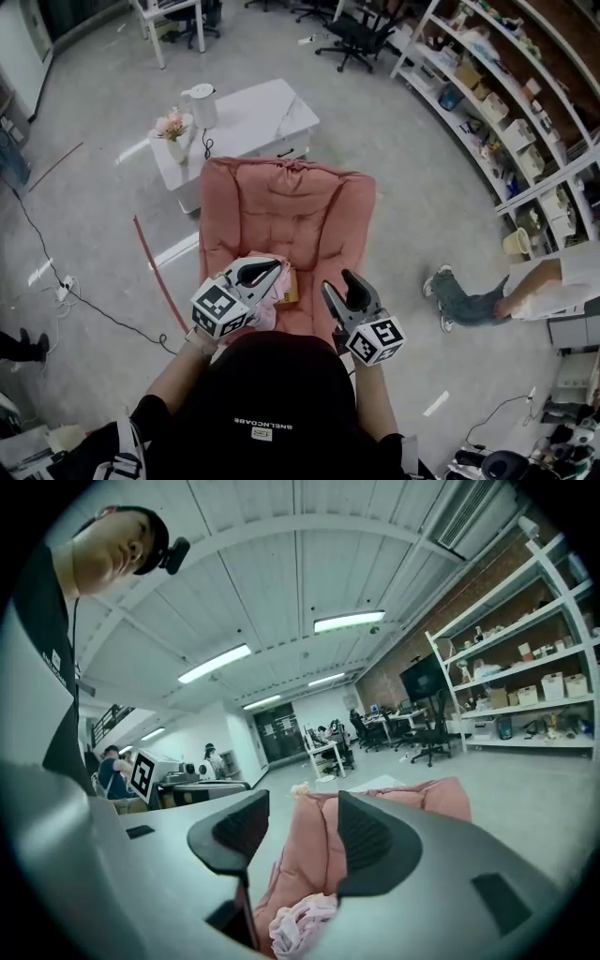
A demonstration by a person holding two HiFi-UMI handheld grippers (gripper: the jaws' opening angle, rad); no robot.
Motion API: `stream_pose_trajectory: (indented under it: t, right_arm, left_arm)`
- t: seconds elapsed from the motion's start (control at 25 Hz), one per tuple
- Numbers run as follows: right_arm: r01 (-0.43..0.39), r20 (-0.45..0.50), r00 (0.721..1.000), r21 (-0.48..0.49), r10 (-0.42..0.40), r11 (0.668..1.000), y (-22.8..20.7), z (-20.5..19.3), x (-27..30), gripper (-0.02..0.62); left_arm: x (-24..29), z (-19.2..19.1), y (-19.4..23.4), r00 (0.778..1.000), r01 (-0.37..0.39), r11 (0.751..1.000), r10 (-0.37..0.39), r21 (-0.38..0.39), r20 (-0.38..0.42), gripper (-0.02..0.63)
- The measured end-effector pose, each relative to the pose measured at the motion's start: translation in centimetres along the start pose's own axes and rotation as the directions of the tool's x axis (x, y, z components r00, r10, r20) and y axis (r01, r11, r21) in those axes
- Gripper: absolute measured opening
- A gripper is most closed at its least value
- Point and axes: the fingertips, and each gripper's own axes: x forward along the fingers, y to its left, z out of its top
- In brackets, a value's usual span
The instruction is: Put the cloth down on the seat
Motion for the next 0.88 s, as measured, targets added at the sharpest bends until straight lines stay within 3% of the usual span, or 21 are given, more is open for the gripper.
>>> stream_pose_trajectory:
  t: [0.4, 0.88]
  right_arm:
    - [0.111, 0.087, 0.99, 0.052, -0.115, 0.992, -2.5, 0.5, -4.5, 0.117]
    - [0.103, 0.092, 0.99, 0.05, -0.108, 0.993, -1.9, -0.6, -5.2, 0.092]
  left_arm:
    - [1.7, 0.7, -2.6, 0.998, 0.061, 0.998, -0.061, 0.028, -0.002, 0.015]
    - [0.6, -0.4, -3.8, 0.999, 0.041, 0.999, -0.041, 0.009, 0.005, 0.015]
